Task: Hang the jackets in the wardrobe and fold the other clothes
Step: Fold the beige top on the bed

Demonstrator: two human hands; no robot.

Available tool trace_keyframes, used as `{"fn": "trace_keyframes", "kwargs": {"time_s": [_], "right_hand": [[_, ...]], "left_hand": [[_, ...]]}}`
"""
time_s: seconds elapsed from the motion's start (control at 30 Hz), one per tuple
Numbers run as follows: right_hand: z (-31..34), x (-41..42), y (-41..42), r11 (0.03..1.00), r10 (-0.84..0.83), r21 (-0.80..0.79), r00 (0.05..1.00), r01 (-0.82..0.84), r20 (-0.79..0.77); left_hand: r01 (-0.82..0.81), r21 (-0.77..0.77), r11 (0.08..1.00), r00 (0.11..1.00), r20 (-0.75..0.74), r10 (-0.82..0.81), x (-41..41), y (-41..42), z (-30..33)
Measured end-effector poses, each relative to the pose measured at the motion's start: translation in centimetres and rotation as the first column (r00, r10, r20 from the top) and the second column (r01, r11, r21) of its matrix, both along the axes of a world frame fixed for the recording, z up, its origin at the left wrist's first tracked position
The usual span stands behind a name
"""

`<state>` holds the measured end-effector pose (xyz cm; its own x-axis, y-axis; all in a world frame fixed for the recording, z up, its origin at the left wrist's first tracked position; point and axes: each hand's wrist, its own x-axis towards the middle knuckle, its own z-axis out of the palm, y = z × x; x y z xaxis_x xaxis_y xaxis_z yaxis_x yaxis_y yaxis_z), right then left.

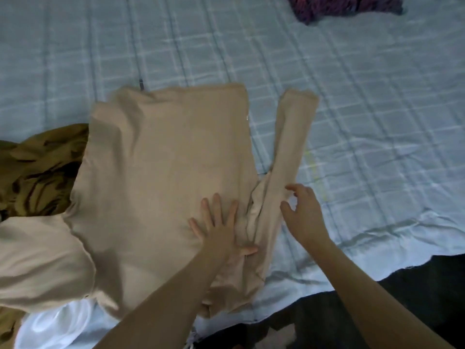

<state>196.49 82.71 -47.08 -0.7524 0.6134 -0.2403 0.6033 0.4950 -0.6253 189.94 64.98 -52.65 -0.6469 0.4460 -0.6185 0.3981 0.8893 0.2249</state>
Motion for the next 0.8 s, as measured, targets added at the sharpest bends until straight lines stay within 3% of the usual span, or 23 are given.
{"fn": "trace_keyframes", "kwargs": {"time_s": [0.23, 0.33, 0.5, 0.67, 0.8], "right_hand": [[-1.7, -8.3, 10.7, 0.999, -0.025, 0.049, 0.985, 0.016, 0.171], [-1.7, -12.4, 13.7, 0.957, -0.26, -0.091, 0.955, 0.275, 0.144], [-1.7, -15.0, 14.5, 0.727, -0.575, -0.333, 0.797, 0.601, 0.184], [-1.3, -13.9, 15.1, 0.579, -0.539, -0.611, 0.815, 0.541, 0.212], [2.1, -10.3, 14.1, 0.235, -0.572, -0.92, 0.81, 0.314, 0.13]], "left_hand": [[0.021, -0.175, 0.984, 1.0, 0.005, -0.02, 0.0, 1.2, -0.5], [0.018, -0.194, 0.981, 1.0, 0.007, -0.017, -0.2, 1.6, -0.5], [0.02, -0.202, 0.979, 1.0, 0.021, -0.016, -0.2, 1.4, -0.8], [0.047, -0.208, 0.977, 0.996, 0.088, -0.029, -0.5, 1.5, -0.4], [0.088, -0.176, 0.981, 0.984, 0.169, -0.058, -1.3, 1.0, 0.5]]}}
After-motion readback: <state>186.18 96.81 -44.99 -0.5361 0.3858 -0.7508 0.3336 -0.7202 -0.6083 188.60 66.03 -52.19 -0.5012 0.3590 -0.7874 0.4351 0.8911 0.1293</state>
